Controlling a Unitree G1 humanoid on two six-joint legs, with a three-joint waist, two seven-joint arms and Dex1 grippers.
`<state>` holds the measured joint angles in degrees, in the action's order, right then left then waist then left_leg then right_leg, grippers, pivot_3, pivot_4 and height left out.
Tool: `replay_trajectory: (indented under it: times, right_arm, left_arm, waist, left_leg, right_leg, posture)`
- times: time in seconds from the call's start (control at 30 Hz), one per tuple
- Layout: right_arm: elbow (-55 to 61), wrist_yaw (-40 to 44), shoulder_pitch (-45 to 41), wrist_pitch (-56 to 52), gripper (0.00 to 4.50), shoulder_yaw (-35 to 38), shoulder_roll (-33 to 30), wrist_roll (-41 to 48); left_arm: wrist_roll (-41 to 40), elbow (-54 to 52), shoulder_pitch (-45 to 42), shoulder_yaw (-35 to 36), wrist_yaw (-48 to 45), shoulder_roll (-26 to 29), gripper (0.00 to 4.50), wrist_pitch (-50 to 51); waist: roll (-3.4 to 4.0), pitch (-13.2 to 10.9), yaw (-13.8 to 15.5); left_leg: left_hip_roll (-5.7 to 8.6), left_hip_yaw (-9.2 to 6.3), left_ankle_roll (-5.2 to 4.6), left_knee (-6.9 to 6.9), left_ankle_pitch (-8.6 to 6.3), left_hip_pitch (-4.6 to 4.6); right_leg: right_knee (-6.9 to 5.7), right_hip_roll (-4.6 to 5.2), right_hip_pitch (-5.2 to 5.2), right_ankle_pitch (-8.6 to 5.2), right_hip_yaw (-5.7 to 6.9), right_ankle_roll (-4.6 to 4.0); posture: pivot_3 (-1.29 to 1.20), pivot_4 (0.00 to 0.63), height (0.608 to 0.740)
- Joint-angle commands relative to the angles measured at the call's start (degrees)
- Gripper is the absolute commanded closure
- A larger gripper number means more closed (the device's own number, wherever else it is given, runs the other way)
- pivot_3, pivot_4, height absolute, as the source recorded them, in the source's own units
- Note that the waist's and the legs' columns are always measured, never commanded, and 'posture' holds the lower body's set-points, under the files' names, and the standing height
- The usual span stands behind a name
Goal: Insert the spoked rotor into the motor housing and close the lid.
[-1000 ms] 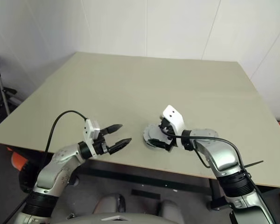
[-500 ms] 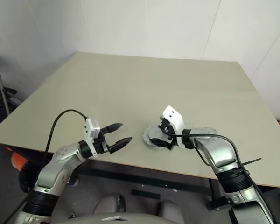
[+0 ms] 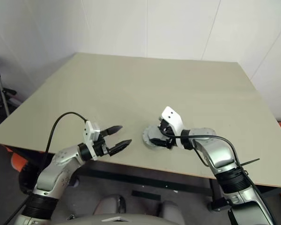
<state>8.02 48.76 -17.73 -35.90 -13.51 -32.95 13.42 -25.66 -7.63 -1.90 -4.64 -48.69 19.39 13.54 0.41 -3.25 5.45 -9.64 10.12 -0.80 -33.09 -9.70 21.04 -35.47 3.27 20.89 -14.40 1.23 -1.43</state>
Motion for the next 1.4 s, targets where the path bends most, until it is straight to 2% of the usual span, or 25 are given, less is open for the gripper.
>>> replay_trajectory:
  times: [0.03,0.43,1.0,1.4]
  right_arm:
    - [0.9,-1.5,-0.4,-1.4,1.39,-0.1,0.2,-0.8]
    - [2.3,-2.2,-0.8,-5.9,1.39,-2.3,-0.9,-1.4]
    - [2.8,-0.5,0.1,-5.7,1.39,-3.3,-3.1,-1.4]
    - [3.6,-2.8,2.3,-5.7,1.39,-3.3,-1.4,-1.4]
  left_arm:
    - [-0.7,-2.0,-0.6,0.9,0.0,0.1,0.00,-0.8]
    - [-1.0,-4.3,-0.3,0.6,1.5,-0.1,0.00,0.6]
    - [-1.5,-3.8,-0.6,0.9,1.1,0.2,0.00,0.9]
    - [0.6,1.2,-6.4,-1.4,-0.3,-1.7,0.00,-1.1]
  waist:
    - [0.00,0.0,0.0]
    - [0.00,0.0,0.0]
    - [0.00,0.0,0.2]
    - [-0.01,0.0,0.1]
  left_leg:
    - [0.00,0.00,0.00,0.00,0.00,0.00]
    - [0.00,-0.01,0.00,0.00,0.00,-0.05]
    - [0.01,0.00,-0.03,0.04,-0.02,-0.01]
    - [0.01,-0.01,-0.03,0.07,-0.02,-0.04]
  right_leg:
    - [0.00,0.00,0.00,0.00,0.00,0.00]
    - [0.00,0.00,-0.04,0.00,0.00,0.00]
    - [0.17,0.00,-0.07,-0.01,0.00,0.01]
    - [0.19,0.00,-0.10,-0.01,0.00,0.01]
  posture:
    - [0.00,0.000,0.740]
    - [0.00,0.000,0.740]
    - [0.00,0.000,0.740]
    - [0.00,0.000,0.740]
